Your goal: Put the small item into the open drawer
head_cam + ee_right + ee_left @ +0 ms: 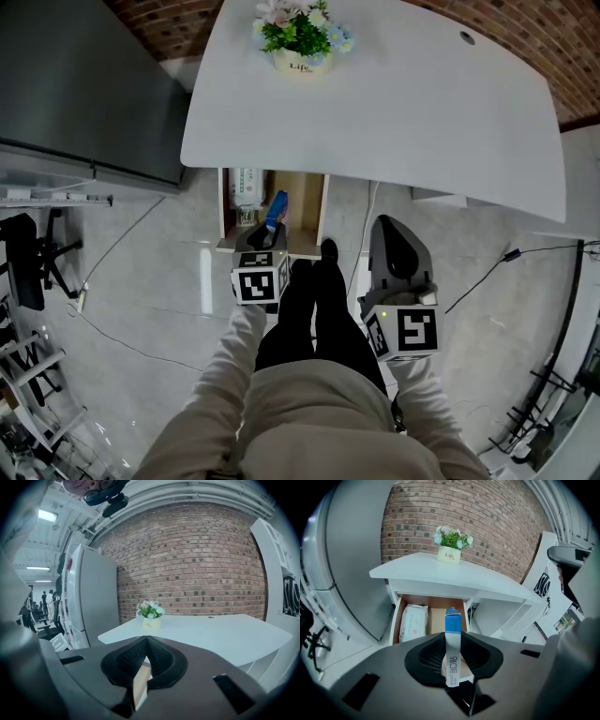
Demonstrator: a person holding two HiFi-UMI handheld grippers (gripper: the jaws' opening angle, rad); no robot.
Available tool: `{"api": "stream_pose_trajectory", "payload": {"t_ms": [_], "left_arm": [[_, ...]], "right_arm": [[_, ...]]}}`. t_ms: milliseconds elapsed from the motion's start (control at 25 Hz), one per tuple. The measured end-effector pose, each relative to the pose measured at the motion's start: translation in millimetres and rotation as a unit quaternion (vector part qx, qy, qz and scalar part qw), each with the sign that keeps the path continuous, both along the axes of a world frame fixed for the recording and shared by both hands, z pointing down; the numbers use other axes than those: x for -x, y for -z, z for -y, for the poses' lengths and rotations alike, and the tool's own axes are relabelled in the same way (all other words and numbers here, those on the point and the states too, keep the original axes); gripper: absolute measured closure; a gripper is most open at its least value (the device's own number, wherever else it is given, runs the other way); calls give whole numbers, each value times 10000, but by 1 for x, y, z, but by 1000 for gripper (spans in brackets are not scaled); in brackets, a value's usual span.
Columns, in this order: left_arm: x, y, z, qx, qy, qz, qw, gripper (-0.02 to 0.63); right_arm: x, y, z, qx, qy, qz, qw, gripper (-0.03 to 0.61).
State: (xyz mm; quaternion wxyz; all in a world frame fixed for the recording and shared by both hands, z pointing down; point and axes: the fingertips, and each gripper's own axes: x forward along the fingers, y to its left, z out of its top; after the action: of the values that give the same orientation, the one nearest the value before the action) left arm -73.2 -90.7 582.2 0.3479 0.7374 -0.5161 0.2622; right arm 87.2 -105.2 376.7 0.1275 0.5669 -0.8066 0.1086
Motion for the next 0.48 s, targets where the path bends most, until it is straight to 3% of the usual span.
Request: {"api": "stream_pose_trajectory", "payload": {"t_ms": [200, 480], "left_arm": [[-5, -31, 11, 266, 155, 56, 9995, 515], [-21, -72, 22, 612, 7, 187, 9980, 515]], "right_arm": [[-3, -9, 5, 84, 27, -10, 10000, 551], [-4, -20, 10, 188, 103, -67, 9997, 551]]}}
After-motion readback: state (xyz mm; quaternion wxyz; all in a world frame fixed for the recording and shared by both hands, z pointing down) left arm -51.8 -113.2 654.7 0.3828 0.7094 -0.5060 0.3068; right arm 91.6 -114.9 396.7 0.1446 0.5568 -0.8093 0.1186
